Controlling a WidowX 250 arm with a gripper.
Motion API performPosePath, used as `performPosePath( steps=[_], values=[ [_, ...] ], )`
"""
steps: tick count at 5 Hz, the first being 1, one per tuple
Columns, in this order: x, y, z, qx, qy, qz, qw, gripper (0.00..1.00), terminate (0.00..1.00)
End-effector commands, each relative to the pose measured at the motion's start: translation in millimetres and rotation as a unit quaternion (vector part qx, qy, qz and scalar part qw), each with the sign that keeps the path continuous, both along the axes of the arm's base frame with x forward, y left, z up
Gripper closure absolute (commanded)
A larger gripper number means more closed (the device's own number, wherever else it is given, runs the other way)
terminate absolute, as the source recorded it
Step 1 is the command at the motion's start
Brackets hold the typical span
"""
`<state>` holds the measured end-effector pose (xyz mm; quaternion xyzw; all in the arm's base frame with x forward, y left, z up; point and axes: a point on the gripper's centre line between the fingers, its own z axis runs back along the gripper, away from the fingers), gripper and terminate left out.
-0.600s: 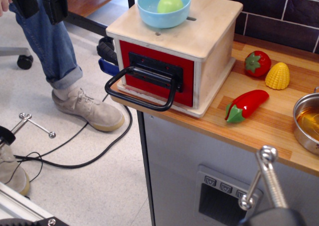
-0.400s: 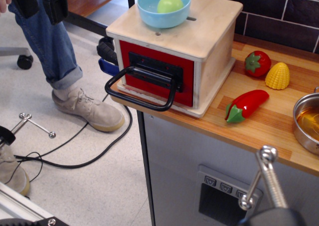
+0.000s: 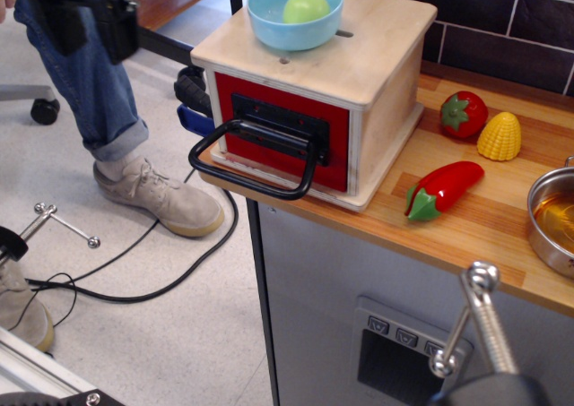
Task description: Open drawer of box
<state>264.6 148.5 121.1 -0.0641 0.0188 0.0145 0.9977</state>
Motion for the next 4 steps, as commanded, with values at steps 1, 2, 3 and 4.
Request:
performPosePath(
  steps=[1,2,3,4],
  values=[
    [9,-45,22,-0.007,-0.044,0.001,0.999,0.0,0.0],
    [16,-68,11,-0.005,-0.061,0.013,0.9981,0.0,0.0],
    [13,-87,1,-0.01,-0.061,0.009,0.998,0.0,0.0],
    [7,-106,-14,-0.008,-0.07,0.013,0.9975,0.0,0.0]
  ],
)
